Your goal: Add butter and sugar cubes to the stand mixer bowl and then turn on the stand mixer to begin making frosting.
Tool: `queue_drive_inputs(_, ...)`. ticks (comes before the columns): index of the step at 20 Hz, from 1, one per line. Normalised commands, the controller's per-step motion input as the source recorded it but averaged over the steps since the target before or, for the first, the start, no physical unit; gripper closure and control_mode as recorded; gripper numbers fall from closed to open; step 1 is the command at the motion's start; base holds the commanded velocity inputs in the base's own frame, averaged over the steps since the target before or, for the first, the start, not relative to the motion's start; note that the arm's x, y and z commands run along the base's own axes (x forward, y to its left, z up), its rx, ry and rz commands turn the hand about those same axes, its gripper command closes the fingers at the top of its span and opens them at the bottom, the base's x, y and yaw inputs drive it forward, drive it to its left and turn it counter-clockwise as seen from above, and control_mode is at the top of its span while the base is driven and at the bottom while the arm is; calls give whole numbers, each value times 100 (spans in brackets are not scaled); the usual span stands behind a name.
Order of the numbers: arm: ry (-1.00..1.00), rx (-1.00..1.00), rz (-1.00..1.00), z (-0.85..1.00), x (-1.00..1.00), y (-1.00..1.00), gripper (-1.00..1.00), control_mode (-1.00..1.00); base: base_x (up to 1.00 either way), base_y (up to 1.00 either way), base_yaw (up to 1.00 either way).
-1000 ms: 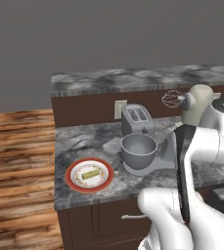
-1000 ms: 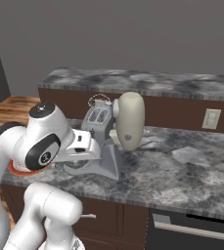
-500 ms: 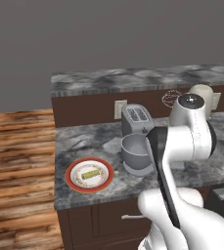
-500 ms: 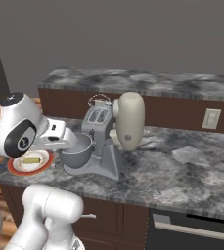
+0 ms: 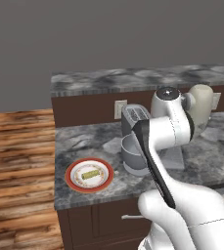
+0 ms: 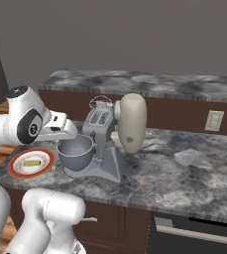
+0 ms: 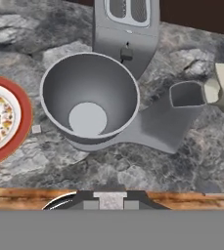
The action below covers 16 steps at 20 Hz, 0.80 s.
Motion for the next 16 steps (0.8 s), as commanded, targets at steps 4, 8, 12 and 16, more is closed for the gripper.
queue_drive_inputs(4,0,4,-5,-37,51,0,100,-100,0,0,0)
queue_drive_inputs(8,2,7,-4,-46,45,0,100,-100,0,0,0)
queue_drive_inputs(12,1,4,-4,-43,41,0,100,-100,0,0,0)
queue_drive_inputs(16,0,1,-4,-34,39,0,100,-100,0,0,0)
